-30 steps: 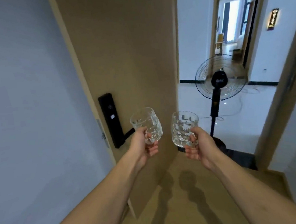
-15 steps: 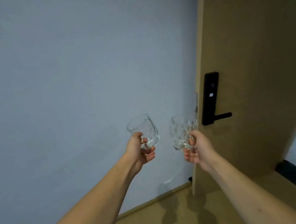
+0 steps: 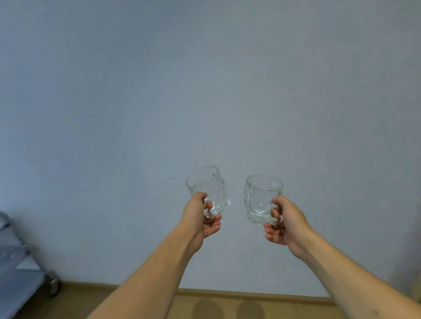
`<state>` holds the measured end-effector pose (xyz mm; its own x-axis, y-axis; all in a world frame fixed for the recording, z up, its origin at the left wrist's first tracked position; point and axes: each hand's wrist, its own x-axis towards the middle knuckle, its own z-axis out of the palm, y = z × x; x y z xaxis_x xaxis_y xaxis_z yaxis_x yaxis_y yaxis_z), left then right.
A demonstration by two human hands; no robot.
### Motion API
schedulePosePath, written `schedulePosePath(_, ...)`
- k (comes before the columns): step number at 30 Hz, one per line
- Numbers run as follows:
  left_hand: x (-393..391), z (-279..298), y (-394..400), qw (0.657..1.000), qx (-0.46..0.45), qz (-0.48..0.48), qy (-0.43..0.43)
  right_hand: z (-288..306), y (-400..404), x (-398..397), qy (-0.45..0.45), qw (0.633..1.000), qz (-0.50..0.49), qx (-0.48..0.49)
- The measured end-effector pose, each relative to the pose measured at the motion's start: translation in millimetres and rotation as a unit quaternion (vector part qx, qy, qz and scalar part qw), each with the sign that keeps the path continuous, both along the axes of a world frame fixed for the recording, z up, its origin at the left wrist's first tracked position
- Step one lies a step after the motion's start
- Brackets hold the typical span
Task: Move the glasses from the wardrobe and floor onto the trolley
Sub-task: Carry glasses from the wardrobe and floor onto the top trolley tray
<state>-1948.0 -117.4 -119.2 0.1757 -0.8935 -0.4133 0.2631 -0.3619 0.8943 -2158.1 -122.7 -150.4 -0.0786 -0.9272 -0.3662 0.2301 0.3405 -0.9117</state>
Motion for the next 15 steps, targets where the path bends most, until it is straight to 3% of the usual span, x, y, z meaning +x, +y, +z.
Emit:
schedulePosePath(8, 210.6, -12.4, 63.3, 0.992, 0.022, 0.114, -0.048, -1.9, 17.3, 213.1, -0.009, 0.993, 0.115, 0.005)
schedulePosePath(15, 338.0, -22.3, 121.8, 0.975, 0.030, 0.219, -0.037, -3.3, 36.2, 356.3, 0.019, 0.973, 0.229, 0.016)
